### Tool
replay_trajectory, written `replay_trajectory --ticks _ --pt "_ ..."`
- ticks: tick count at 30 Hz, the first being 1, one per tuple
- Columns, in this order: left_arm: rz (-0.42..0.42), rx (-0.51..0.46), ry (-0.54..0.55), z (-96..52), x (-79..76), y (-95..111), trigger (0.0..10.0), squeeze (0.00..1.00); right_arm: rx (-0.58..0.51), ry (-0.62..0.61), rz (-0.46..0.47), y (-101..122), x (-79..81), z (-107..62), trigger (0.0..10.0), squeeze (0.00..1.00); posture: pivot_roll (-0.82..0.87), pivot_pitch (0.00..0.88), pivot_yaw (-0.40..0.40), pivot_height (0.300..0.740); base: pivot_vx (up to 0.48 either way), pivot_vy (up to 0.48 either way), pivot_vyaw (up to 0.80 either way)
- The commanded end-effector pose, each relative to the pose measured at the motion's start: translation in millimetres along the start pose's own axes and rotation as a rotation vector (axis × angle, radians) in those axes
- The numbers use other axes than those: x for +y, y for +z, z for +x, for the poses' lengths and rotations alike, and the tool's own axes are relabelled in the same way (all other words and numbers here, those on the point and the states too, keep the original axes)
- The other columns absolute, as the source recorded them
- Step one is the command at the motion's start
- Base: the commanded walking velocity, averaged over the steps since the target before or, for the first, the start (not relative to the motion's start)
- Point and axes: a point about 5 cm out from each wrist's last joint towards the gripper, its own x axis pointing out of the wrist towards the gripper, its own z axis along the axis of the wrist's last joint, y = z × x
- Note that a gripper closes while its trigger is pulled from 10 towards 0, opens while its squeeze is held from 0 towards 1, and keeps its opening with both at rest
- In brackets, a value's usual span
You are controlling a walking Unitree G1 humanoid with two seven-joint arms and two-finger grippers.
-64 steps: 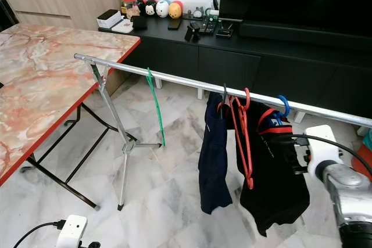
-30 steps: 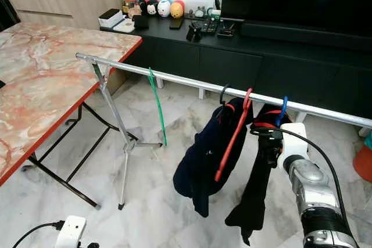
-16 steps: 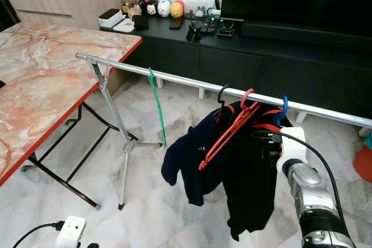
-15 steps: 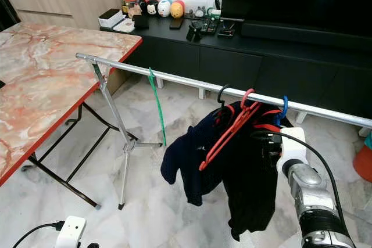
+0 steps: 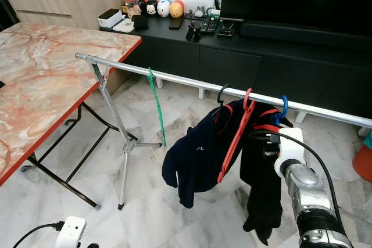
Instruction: Hang hanger
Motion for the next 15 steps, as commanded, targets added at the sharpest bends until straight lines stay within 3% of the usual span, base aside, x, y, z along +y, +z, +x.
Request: replay_trajectory --ticks 1,15 --pt "0.005 0.029 -0.004 -1.2 -0.8 -7.0 10.0 0.00 -0.023 0.009 -0.002 6.8 3.1 2.3 0.0 0.00 0.01 0.000 0.065 0.740 0.000 0.000 0.00" --pt "0.006 0.031 -0.005 -1.4 -0.8 -7.6 10.0 0.00 -0.063 0.011 0.007 9.5 8.9 4.8 0.0 0.00 0.02 0.000 0.065 0.740 0.000 0.000 0.00"
